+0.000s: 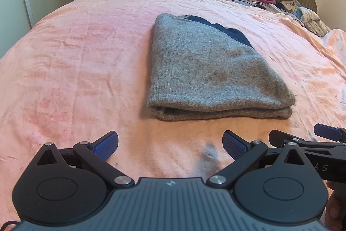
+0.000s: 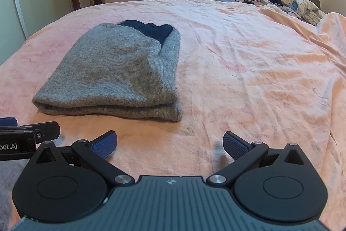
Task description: Fold small clothes
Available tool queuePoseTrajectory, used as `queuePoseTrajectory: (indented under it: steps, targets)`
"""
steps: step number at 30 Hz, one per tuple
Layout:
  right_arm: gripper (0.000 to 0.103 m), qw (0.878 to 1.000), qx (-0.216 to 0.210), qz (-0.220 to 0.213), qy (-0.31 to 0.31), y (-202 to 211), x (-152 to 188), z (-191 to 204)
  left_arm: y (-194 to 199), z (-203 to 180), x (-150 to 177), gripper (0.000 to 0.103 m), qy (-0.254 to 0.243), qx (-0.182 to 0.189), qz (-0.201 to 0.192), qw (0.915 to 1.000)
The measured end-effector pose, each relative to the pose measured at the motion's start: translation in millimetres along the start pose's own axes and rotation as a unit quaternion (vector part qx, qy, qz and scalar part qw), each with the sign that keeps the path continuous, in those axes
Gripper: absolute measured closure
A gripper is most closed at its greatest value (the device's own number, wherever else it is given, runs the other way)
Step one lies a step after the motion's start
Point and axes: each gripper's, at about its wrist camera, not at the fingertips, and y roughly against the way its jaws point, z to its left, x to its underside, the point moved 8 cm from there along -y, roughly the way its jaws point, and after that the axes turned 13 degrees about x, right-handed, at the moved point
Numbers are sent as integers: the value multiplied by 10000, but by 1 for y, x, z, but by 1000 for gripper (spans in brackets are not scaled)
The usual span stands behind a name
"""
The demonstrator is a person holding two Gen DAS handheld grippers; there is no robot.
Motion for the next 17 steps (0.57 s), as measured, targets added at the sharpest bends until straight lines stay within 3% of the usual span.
queuePoseTrajectory:
  steps: [6, 10, 17]
  targets:
    - [0, 10000, -15, 6, 4, 0, 0, -1, -2, 1, 0, 0, -7, 18, 11, 10000]
    - [0, 10000, -13, 5, -12, 0, 0, -1, 4, -1, -1, 0, -185, -40, -311, 9993]
    - [0, 9999, -54, 31, -147, -5, -6, -18, 4, 13, -8, 0, 91, 163, -319, 9993]
